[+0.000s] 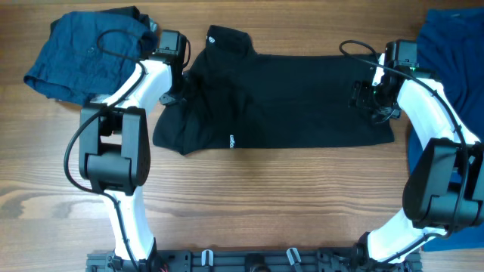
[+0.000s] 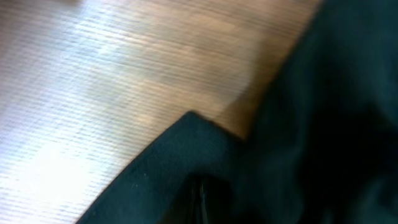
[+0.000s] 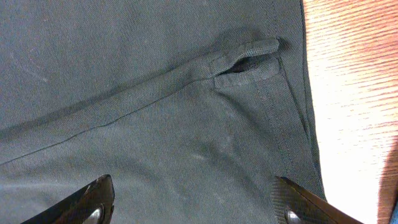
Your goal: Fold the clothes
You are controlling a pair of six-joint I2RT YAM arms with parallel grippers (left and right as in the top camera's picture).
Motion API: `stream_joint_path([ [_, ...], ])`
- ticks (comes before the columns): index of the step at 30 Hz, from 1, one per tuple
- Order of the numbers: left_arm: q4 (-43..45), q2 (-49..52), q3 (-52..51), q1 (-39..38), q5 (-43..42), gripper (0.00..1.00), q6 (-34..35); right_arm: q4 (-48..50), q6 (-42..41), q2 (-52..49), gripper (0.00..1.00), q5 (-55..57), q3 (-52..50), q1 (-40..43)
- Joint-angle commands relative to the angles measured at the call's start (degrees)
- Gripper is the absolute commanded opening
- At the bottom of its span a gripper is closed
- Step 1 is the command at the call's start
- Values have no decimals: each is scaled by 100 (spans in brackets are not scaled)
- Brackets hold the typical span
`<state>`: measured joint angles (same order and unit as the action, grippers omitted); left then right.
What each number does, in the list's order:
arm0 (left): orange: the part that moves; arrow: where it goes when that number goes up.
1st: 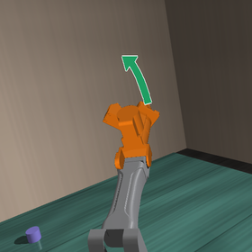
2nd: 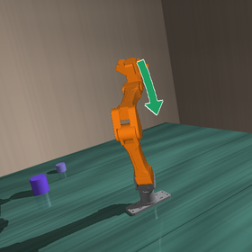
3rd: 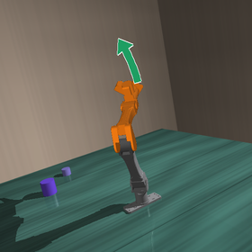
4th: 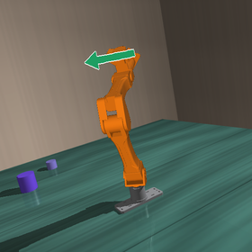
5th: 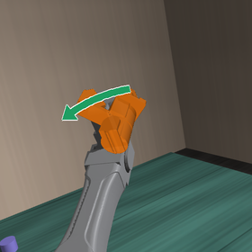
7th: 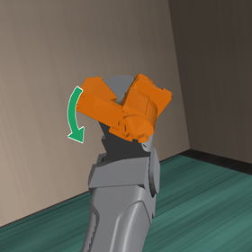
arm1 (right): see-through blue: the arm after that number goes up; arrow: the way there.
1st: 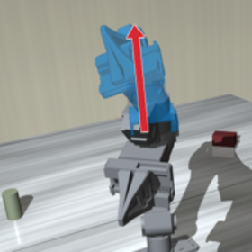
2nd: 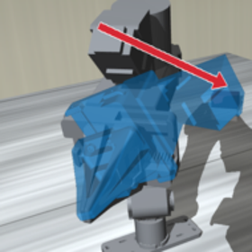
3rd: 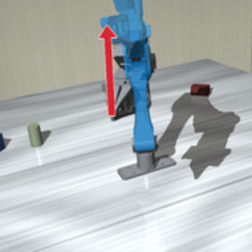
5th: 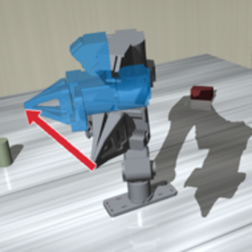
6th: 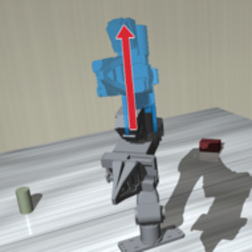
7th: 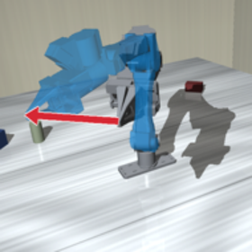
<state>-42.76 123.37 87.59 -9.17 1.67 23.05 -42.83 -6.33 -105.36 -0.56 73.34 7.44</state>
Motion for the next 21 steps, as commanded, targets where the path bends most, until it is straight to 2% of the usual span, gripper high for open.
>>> stream_joint_path([
  [1,-623,308,-376,46,1016,4,767,-7,37,175,82,79,118,15],
  [3,-822,306,-376,46,1193,4,964,-7,42,175,82,81,118,15],
  [8,-857,175,-348,31,1172,4,955,52,42,175,81,79,118,15],
  [13,-758,-1054,315,20,905,4,688,52,337,177,80,-348,396,15],
  [14,-595,-1355,533,15,625,13,461,-57,332,177,79,-400,629,15],
  [15,-402,-1580,697,15,389,29,238,-129,334,177,80,-396,791,15],
  [17,-68,-1869,922,17,81,42,24,-380,299,175,80,-376,1252,15],
  [21,634,-1827,981,15,-579,48,-66,-424,297,170,80,-122,2041,15],
])
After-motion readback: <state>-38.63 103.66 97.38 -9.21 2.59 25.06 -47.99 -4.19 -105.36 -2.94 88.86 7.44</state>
